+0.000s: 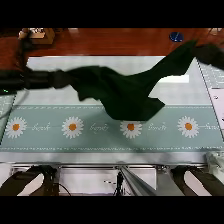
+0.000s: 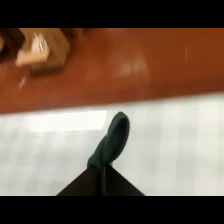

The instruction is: Fold the shirts.

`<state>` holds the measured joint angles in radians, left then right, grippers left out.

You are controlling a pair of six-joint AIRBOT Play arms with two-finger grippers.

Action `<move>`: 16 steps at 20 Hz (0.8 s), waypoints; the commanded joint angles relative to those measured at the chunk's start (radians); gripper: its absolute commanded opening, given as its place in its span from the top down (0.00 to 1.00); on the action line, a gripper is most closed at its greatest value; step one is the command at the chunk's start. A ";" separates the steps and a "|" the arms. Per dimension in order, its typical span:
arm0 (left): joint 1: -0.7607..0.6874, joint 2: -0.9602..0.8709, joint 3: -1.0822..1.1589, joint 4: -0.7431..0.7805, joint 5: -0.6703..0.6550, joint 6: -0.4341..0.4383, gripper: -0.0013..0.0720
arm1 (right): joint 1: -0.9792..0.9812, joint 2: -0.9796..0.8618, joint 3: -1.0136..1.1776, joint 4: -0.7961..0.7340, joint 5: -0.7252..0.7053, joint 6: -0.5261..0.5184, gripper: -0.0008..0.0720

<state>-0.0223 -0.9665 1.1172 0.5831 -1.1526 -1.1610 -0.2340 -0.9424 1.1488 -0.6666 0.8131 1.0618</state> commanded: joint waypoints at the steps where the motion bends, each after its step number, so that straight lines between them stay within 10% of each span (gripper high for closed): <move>1: 0.089 0.050 0.317 0.000 -0.069 -0.007 0.94 | -0.012 0.140 0.156 -0.016 -0.003 0.000 0.95; 9: 0.117 0.058 0.958 0.090 -0.124 -0.089 0.94 | -0.012 0.203 0.603 -0.066 -0.010 0.095 0.95; 16: 0.117 0.142 0.985 0.360 -0.559 -0.251 0.95 | -0.012 0.204 0.804 -0.380 0.111 0.302 0.95</move>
<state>0.0940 -0.8467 2.0804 0.8360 -1.4975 -1.3396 -0.2459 -0.7387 1.8885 -0.8993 0.8536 1.2720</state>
